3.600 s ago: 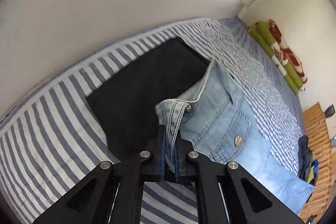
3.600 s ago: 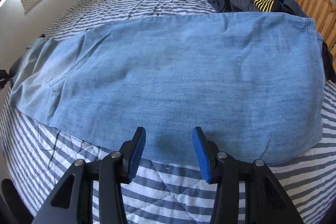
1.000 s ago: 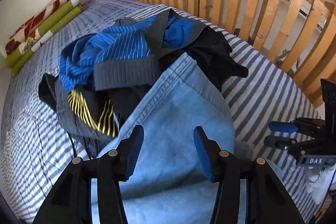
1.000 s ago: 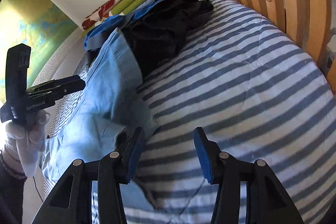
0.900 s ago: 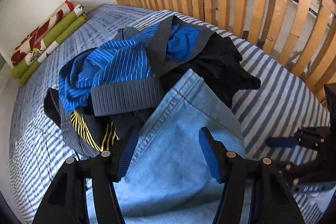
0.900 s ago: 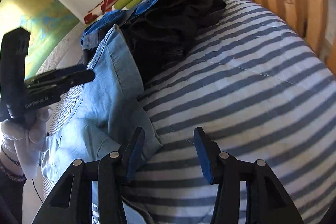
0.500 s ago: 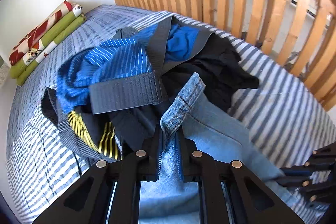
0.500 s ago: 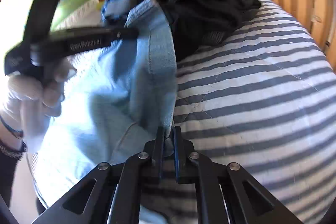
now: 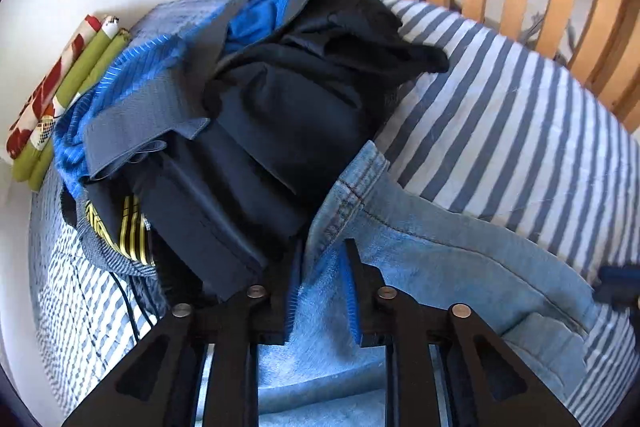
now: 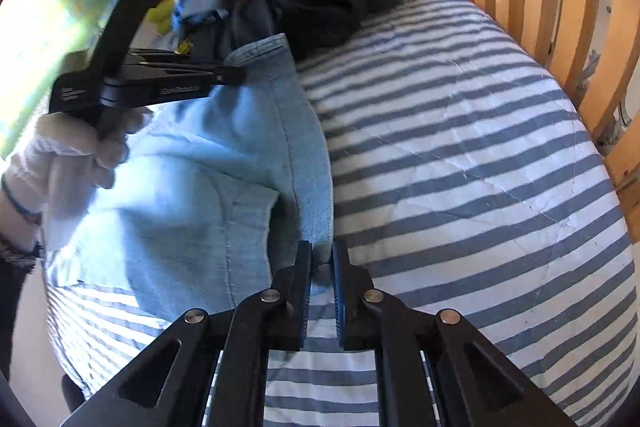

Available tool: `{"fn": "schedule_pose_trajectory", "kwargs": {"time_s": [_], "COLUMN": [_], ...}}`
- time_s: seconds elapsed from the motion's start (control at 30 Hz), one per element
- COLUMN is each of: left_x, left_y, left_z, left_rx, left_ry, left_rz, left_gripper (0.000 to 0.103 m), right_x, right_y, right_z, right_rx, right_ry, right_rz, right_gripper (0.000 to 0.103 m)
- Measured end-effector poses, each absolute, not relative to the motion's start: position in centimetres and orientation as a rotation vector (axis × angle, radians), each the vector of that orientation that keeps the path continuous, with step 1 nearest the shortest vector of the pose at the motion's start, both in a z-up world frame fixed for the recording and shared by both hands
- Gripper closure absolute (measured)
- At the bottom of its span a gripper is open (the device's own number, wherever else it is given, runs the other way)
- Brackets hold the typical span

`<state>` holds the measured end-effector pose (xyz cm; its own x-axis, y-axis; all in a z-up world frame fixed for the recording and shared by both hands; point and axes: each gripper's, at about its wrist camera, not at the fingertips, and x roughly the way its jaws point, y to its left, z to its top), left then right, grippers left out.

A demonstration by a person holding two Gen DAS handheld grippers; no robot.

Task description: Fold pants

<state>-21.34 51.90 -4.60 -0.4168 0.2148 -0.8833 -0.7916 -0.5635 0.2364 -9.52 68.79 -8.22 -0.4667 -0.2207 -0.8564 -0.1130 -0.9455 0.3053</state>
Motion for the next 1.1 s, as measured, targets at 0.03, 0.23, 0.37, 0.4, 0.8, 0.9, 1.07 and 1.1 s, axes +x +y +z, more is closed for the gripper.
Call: {"fn": "schedule_pose_trajectory", "kwargs": {"time_s": [0.03,0.23,0.37,0.4,0.8,0.9,1.07,1.1], "left_x": [-21.5,-23.6,-23.3,-23.2,-21.0,-18.9,-14.9,-14.2], "left_y": [51.1,44.7,41.1,40.1,35.0,36.8,39.6,39.8], "left_z": [-3.7,-0.2,-1.5,-1.8,-1.5,-2.4,-5.8,-6.4], "left_rx": [-1.118,-1.153,-1.216,-1.236,-1.298,-1.311,-1.365,-1.366], "left_ry": [0.843,0.649,0.683,0.675,0.486,0.56,0.726,0.753], "left_rz": [2.037,2.059,2.043,2.046,1.885,1.794,1.636,1.613], "left_gripper": [0.067,0.052,0.052,0.052,0.051,0.041,0.041,0.041], "right_x": [-9.5,-9.2,-10.1,-10.8,-2.9,-2.1,-1.7,-1.5], "right_y": [69.2,71.3,69.1,68.4,57.7,55.3,52.7,52.2], "right_z": [-8.3,-6.1,-7.0,-7.5,-3.6,-4.8,-7.3,-7.7], "right_rx": [1.59,1.37,1.443,1.47,1.162,1.199,1.228,1.237], "right_ry": [-0.494,-0.742,-0.737,-0.716,-0.204,-0.106,-0.013,0.012], "right_rz": [-2.62,-2.518,-2.344,-2.332,-2.291,-2.26,-2.223,-2.212], "right_gripper": [0.092,0.066,0.063,0.063,0.084,0.085,0.085,0.085]}}
